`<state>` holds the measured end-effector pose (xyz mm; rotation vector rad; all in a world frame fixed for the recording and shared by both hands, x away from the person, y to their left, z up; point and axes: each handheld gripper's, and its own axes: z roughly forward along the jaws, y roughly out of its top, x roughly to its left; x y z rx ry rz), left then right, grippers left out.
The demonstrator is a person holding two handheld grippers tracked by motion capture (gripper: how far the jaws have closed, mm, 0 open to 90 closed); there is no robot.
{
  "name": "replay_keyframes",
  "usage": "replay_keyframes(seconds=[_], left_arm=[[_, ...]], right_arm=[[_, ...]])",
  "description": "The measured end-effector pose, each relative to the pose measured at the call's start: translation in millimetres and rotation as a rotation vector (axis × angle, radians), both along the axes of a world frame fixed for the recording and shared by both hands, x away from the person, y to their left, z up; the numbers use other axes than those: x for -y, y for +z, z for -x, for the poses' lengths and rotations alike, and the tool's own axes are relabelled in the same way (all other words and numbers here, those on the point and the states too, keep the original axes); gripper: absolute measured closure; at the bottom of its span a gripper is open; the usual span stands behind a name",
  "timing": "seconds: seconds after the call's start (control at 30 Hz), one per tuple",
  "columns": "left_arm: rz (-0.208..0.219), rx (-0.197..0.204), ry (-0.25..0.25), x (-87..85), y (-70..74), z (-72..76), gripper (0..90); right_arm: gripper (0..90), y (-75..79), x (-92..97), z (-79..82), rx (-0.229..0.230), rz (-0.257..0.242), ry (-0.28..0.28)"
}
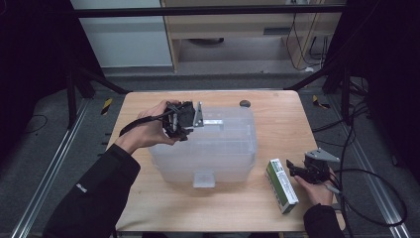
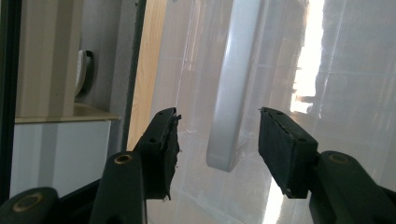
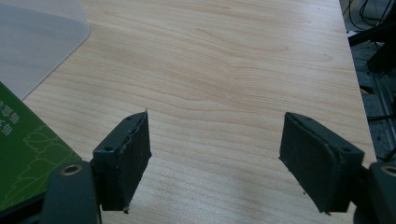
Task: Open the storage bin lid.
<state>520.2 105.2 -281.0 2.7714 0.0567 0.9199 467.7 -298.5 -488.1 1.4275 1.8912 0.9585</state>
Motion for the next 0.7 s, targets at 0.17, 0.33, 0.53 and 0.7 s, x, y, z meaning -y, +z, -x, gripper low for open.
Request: replay_keyframes(seconds=[0.17,0.33,0.53,0.7], left_arm=[[-0.017,0.004,-0.014,3.2,-2.1,-1.1,53.1],[-0.036,0.006,-0.013,6.6,-3.7,-1.7,56.3],[-0.060,0.000,-0.022,9.8,-6.6,-4.0,60.4],[-0.078,0.002,-0.020,12.2,-9.3,-6.5,66.3]], right_arm=[[26.7,0.3,0.5,0.1,-0.002,-0.003,0.003],[27.9,0.6,0.4,0.1,-0.004,-0.006,0.008],[29.5,1.1,0.3,0.1,-0.006,-0.010,0.013],[31.5,1.3,0.5,0.1,-0.008,-0.008,0.019]])
